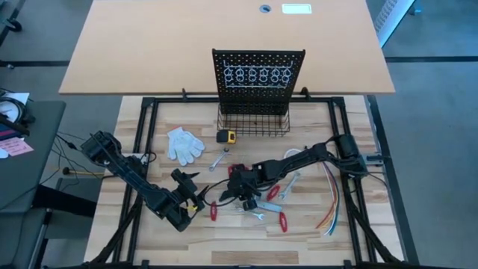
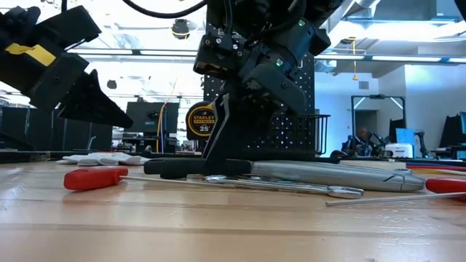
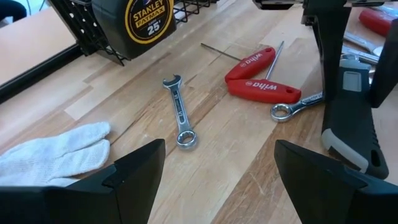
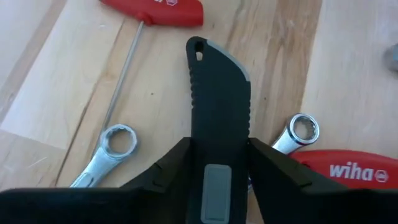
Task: Hang tools onto peg board
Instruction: Put the black cutter into the black wire basket of the pegboard
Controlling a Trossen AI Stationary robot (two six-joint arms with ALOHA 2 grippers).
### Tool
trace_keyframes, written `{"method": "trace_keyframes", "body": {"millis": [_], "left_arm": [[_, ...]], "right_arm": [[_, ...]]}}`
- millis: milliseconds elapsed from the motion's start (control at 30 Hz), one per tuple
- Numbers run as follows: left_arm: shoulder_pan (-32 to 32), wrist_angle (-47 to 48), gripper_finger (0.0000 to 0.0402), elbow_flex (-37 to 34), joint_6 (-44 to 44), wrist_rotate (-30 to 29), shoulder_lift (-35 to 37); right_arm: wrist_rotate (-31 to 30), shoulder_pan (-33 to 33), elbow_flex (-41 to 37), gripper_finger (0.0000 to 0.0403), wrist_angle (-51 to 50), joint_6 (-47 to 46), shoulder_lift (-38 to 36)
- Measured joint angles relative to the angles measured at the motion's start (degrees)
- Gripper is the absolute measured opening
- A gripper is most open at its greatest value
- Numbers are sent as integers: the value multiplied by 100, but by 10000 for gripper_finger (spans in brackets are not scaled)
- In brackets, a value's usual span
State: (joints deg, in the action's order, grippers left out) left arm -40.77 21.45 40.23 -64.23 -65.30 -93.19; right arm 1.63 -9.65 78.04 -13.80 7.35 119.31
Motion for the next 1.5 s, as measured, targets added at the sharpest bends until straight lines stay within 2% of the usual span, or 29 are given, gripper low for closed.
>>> {"method": "trace_keyframes", "body": {"millis": [100,333,433,567,767,833,1033,1233,1367,1500], "left_arm": [[0,0,299,0,-10,-2,0],[0,-13,299,0,-10,-3,0],[0,-28,299,0,-8,-6,0],[0,-42,299,0,-9,-8,0],[0,-42,299,0,-8,-8,0],[1,-65,299,0,-7,-10,0],[0,-124,299,0,14,-14,0],[0,-166,299,0,97,-10,0],[0,-167,299,2,97,-8,0],[0,-179,299,2,92,9,0]], "right_arm": [[-2,-7,0,150,2,0,0],[-2,-7,-26,225,-57,-121,15],[-4,-9,-24,236,-20,-133,13],[-5,-7,-24,219,13,-134,13],[-2,-7,3,146,25,-114,137],[2,-7,12,132,50,-47,164],[-2,-49,8,136,192,105,242],[-97,-48,-44,131,-60,149,-197],[-489,-52,-22,131,-121,349,-839],[-1478,-87,-25,131,-681,649,-1512]]}}
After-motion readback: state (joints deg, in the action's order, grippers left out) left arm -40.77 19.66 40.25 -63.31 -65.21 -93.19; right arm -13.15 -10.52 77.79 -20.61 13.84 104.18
